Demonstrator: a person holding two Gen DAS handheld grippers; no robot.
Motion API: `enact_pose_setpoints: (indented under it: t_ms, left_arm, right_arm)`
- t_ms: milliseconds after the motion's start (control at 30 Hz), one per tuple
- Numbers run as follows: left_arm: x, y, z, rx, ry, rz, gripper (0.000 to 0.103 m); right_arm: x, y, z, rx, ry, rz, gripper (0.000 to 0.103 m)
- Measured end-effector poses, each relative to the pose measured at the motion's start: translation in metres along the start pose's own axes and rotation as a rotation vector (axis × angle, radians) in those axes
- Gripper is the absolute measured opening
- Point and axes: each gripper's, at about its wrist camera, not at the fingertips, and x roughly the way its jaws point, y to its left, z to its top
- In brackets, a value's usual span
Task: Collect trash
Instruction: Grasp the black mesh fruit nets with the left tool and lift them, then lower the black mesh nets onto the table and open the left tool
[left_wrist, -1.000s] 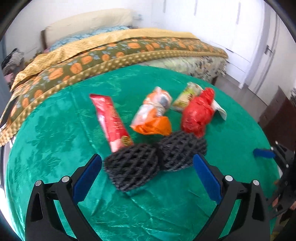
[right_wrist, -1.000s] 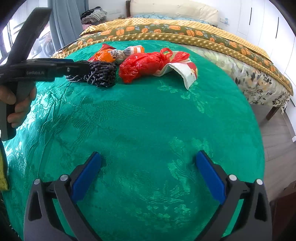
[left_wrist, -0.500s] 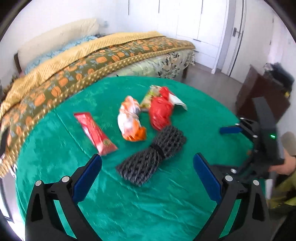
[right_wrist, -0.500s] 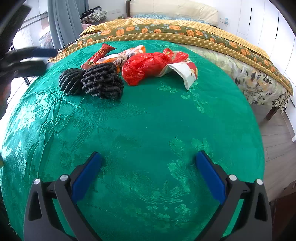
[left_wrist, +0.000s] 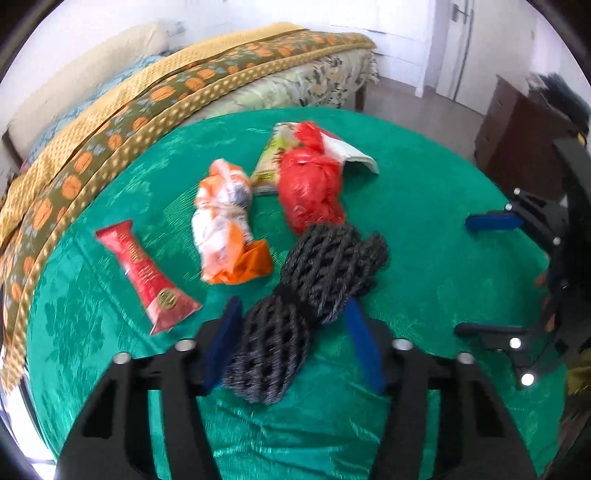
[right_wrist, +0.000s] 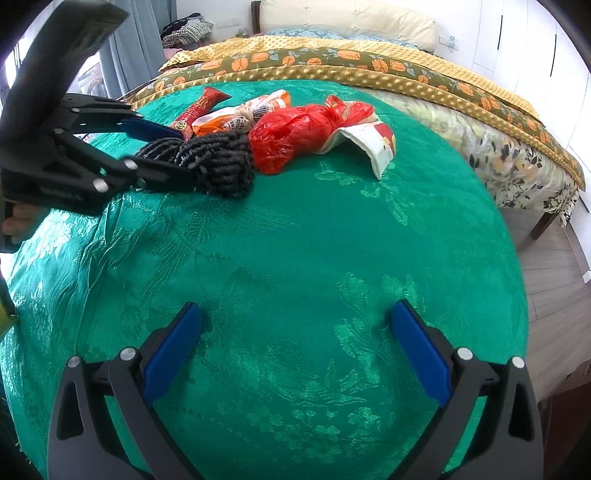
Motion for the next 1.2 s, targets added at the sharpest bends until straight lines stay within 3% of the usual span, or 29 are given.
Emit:
enact_pose_setpoints:
  t_ms: [33,67,167,300,400,500,567,667,833,900,967,1100,1200]
  left_arm:
    - [-0.005,0.001,-0.002,-0.02,-0.001,0.022,0.035]
    - [-0.011,0.002,-0.005,-0.05,-0.002,0.029,0.028]
    - [-0.036,0.004,-0.017,-0.177,-0.039,0.064,0.028]
    - [-0.072,0.019,-0.059,-0.509,-0.071,0.128,0.028]
    - [-0.086,0.02,-0.094,-0.657,-0.092,0.159,0.03]
    - [-0.087,0.008,-0.116,-0.648,-0.086,0.198,0.041]
    - [-0.084,-0.001,-0.122,-0.607,-0.083,0.194,0.071]
    - [-0.079,-0.007,-0.118,-0.523,-0.095,0.195,0.087]
    - [-0.056,-0.012,-0.108,-0.369,-0.066,0.286,0.087]
    - [-0.049,-0.008,-0.108,-0.368,-0.042,0.309,0.074]
    - [-0.047,0.0,-0.11,-0.421,-0.028,0.328,0.045]
    - [-0.053,0.021,-0.123,-0.642,-0.05,0.319,0.046]
    - [-0.053,0.015,-0.125,-0.631,-0.049,0.32,0.067]
  right_arm:
    - [0.0,0.0,0.0,0.0,0.0,0.0,0.098]
    - [0.0,0.0,0.0,0.0,0.0,0.0,0.098]
    - [0.0,0.0,0.0,0.0,0.0,0.0,0.098]
    - [0.0,0.0,0.0,0.0,-0.001,0.0,0.098]
    - [0.0,0.001,0.0,0.001,-0.001,0.0,0.098]
    - [0.0,0.0,0.0,0.001,-0.001,-0.001,0.098]
    - [0.0,0.001,0.0,0.001,-0.001,-0.001,0.098]
    - [0.0,0.0,0.0,0.001,-0.001,-0.001,0.098]
    - [0.0,0.0,0.0,0.001,-0.001,0.0,0.098]
    - [0.0,0.0,0.0,0.001,-0.001,0.0,0.098]
    - [0.0,0.0,0.0,0.001,-0.001,-0.001,0.098]
    - [0.0,0.0,0.0,0.001,-0.001,-0.001,0.098]
    - [0.0,0.0,0.0,0.001,-0.002,-0.001,0.098]
